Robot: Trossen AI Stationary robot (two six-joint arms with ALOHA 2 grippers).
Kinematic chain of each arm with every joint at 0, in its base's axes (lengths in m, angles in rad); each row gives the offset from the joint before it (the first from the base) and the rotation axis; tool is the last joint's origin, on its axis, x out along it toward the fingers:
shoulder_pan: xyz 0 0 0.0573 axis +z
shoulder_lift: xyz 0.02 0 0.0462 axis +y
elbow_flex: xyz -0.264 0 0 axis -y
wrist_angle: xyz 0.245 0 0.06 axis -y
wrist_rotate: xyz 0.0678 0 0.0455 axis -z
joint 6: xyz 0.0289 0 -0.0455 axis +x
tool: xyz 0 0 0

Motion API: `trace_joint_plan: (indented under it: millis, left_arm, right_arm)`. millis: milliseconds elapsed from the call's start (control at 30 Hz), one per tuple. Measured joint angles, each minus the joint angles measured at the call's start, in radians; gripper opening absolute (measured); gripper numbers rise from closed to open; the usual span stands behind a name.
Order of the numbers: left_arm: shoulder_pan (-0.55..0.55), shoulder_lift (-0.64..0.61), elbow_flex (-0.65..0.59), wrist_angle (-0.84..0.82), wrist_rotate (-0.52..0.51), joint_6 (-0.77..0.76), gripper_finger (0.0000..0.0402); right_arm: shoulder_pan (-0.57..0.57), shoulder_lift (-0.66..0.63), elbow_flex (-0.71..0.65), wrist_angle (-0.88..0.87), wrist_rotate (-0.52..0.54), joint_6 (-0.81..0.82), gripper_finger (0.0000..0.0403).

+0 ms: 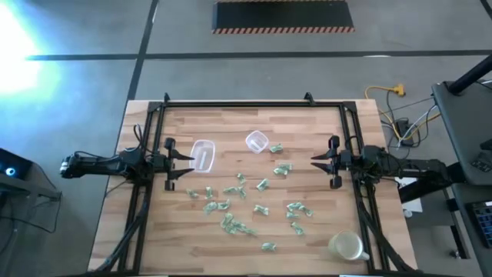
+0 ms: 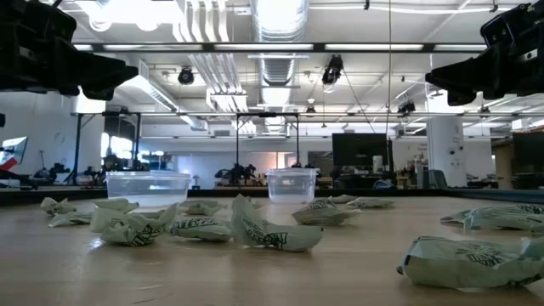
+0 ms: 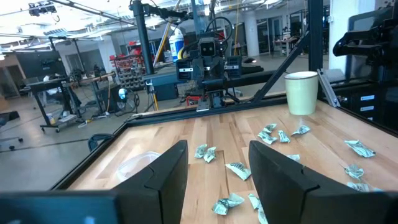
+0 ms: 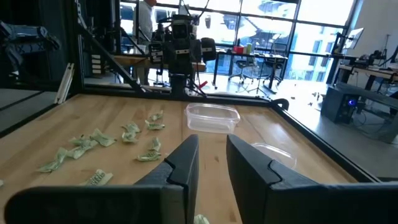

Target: Pick and place items into bin

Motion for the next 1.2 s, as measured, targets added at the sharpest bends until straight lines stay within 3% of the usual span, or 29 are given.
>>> trace_joint_plan:
  millis: [833,1200]
  left_arm:
    - [0.000,0.000,0.000,0.000,0.000,0.000,0.0154]
    - [0.000,0.000,0.000,0.000,0.000,0.000,0.0154]
  right_arm:
    - [0.000,0.000,0.000,0.027,0.000,0.004,0.0072]
    - [0.000,0.000,0.000,0.170,-0.001,0.296,0.0072]
